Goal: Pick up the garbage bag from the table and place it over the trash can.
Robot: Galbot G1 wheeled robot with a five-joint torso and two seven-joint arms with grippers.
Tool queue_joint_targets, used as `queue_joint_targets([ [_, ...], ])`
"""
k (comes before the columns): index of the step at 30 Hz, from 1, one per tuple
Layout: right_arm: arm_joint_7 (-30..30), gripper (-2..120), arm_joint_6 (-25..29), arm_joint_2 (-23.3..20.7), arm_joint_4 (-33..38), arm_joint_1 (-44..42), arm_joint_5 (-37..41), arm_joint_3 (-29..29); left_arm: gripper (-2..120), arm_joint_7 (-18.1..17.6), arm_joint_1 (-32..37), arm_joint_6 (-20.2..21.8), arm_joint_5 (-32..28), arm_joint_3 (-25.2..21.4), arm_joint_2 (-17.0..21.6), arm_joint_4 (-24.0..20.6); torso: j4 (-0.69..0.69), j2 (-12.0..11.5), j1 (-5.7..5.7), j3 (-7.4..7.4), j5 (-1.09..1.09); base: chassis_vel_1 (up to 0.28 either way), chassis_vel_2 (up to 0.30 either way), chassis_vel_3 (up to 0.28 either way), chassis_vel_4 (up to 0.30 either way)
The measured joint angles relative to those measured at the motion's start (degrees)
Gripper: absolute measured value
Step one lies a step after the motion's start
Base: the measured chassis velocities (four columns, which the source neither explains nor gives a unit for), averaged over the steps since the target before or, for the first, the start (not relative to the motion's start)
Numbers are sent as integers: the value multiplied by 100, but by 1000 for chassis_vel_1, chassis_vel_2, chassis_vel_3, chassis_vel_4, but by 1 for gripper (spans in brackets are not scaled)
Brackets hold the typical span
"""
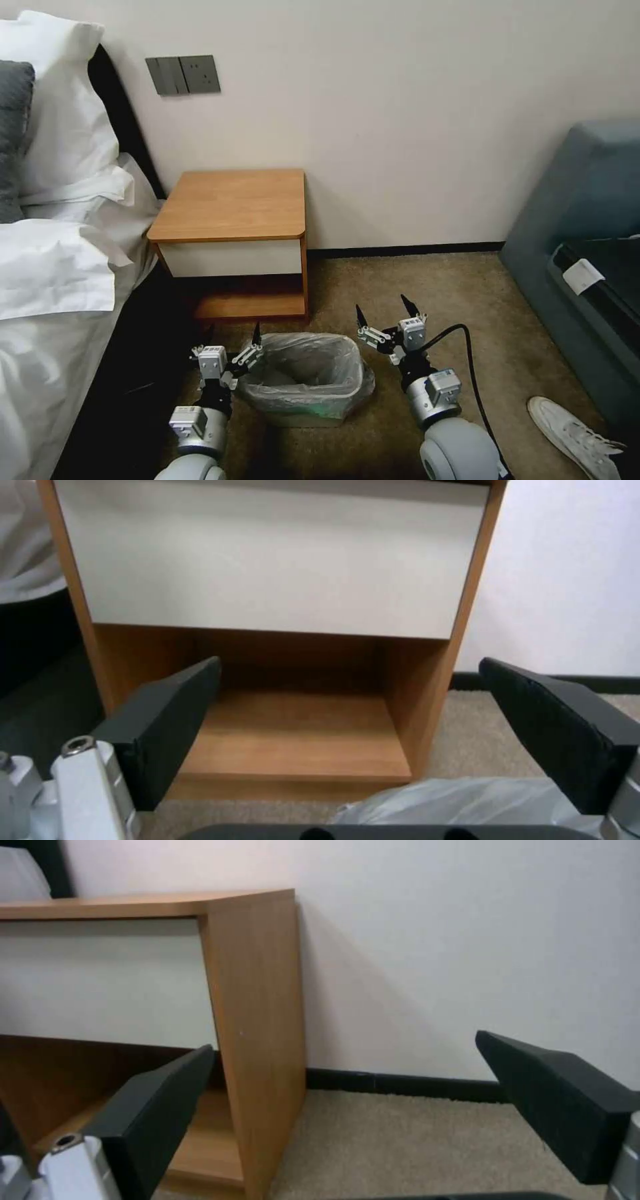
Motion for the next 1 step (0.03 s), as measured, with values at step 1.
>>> queue_joint_targets([
  [1,0,100,0,0,0,0,0,0,97,0,0,0,0,0,0,0,0,0,0,0,0,0,0,0,0],
])
